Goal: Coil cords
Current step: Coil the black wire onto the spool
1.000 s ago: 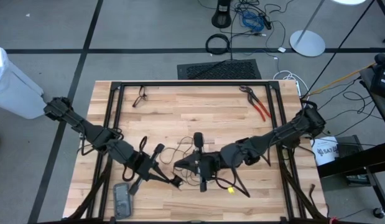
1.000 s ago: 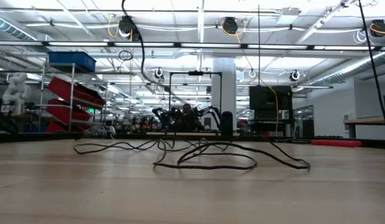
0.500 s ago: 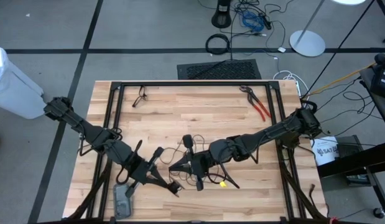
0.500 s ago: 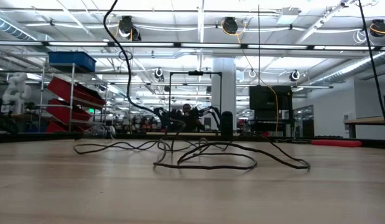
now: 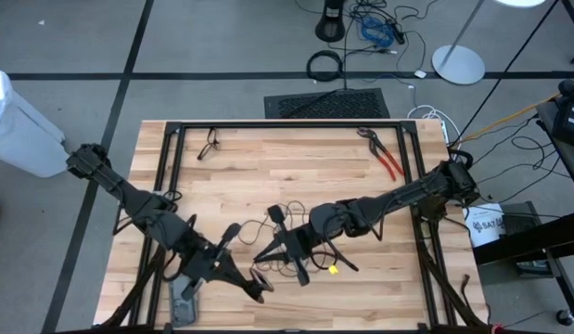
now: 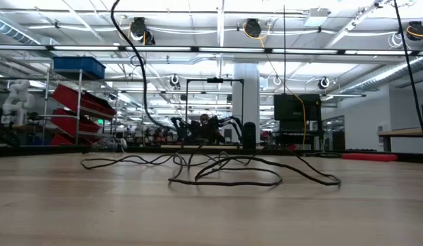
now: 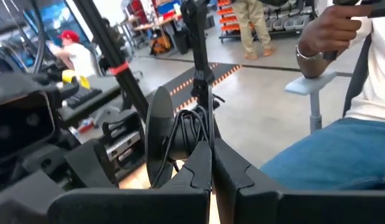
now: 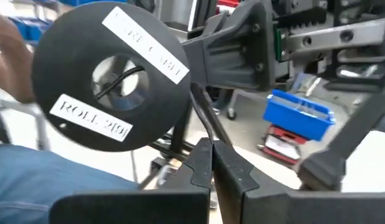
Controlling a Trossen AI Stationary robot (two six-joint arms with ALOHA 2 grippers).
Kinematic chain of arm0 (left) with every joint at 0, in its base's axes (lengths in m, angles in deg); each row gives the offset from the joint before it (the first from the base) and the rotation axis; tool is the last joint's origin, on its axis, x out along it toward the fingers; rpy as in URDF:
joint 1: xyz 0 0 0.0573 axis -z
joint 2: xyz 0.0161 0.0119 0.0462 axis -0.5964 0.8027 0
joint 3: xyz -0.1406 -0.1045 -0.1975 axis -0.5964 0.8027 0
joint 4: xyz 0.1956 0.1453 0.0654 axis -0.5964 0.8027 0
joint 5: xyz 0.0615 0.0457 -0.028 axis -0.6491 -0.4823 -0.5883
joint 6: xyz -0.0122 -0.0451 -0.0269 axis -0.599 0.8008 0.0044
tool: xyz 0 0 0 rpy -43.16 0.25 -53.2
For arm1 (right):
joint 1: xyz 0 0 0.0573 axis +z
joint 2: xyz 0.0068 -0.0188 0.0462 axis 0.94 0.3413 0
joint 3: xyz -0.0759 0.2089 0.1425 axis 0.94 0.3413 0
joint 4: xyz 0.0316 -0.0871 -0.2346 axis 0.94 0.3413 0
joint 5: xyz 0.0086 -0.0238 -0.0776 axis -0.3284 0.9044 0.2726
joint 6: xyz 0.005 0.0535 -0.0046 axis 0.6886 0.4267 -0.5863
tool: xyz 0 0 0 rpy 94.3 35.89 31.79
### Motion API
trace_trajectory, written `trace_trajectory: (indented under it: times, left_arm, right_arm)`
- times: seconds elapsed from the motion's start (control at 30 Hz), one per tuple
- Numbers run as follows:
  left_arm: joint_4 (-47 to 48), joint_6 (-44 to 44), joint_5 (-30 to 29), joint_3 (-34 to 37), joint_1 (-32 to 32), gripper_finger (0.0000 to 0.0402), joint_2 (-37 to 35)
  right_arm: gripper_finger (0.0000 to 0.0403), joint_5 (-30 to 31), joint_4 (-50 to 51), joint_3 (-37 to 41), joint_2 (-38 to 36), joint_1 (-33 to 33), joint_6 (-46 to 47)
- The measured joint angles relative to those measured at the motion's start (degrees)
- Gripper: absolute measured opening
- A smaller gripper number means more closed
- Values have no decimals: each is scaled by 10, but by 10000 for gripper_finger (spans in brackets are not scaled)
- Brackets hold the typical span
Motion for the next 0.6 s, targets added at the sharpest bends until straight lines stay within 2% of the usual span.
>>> trace_trajectory:
  times: [0.2,0.5,0.6]
  left_arm:
    - [-18,-27,-45,0,17,2,0]
    - [-37,-56,-216,1,53,2,-1]
    - [-28,-56,-251,1,61,2,-8]
  right_arm:
    - [0,-56,5,0,0,-4,35]
    - [0,-80,49,-1,0,-4,57]
    - [0,-78,58,-1,-1,-5,59]
